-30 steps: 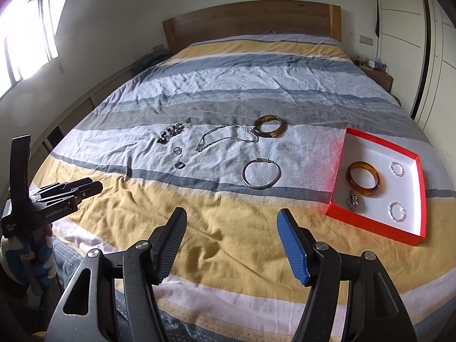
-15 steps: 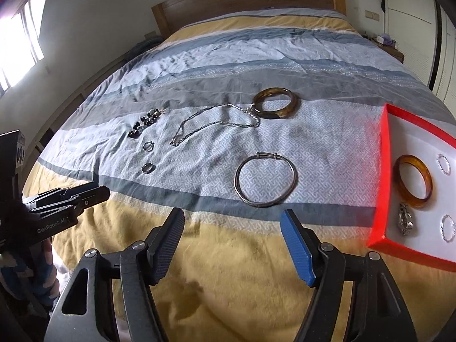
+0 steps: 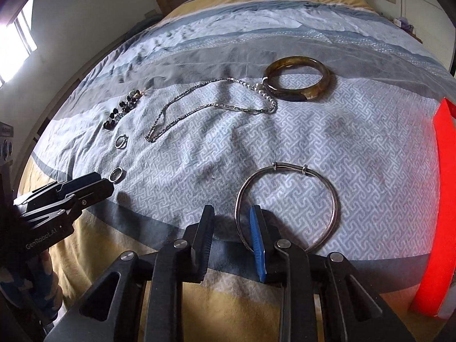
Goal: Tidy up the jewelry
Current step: 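Grasp the large silver bangle with the right tool while the left tool grasps a small silver ring, then carry the bangle and ring into the red box and open both tools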
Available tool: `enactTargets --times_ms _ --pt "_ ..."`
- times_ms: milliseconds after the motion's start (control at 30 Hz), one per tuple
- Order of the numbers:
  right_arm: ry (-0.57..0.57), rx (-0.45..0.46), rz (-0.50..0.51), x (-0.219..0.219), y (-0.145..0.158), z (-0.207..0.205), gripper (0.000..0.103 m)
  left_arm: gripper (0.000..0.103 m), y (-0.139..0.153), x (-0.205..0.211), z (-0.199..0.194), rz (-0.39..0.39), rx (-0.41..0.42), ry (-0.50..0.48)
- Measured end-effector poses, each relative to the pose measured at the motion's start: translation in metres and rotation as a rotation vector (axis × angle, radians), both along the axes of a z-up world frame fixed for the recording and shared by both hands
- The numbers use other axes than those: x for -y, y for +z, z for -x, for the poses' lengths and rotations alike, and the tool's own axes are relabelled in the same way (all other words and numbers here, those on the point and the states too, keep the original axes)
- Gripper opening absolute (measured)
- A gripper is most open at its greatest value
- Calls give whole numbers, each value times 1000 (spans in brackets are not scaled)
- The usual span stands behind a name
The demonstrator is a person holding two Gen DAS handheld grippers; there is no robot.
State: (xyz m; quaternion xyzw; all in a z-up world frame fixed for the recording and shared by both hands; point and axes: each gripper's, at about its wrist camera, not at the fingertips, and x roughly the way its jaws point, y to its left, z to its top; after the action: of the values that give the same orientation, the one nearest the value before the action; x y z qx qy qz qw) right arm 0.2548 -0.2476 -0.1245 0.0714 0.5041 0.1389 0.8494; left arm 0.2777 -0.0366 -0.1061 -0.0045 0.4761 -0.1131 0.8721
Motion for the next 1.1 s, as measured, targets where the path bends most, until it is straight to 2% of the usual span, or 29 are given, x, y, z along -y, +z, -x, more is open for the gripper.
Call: enactTargets --times_ms 67,167,267,300,467,767,1100 --pt "12 -3 -18 -1 -3 -2 26 35 -5 4 -4 -15 1 -2" --pt "32 -6 -46 -2 -7 -4 20 34 -12 13 -6 -51 5 -17" --pt "46 -9 -76 -4 -12 -6 10 19 -15 19 -7 -67 9 -40" --pt "49 -9 -85 -4 -12 -7 6 19 -15 19 -7 -66 9 -41" --pt "46 11 -122 -2 -8 -6 5 19 -8 19 -2 -79 26 -40" --pt "-9 88 -306 16 28 28 5 19 25 11 16 -43 45 -14" --pt "-27 163 -369 26 84 77 4 19 77 24 51 -41 97 -35"
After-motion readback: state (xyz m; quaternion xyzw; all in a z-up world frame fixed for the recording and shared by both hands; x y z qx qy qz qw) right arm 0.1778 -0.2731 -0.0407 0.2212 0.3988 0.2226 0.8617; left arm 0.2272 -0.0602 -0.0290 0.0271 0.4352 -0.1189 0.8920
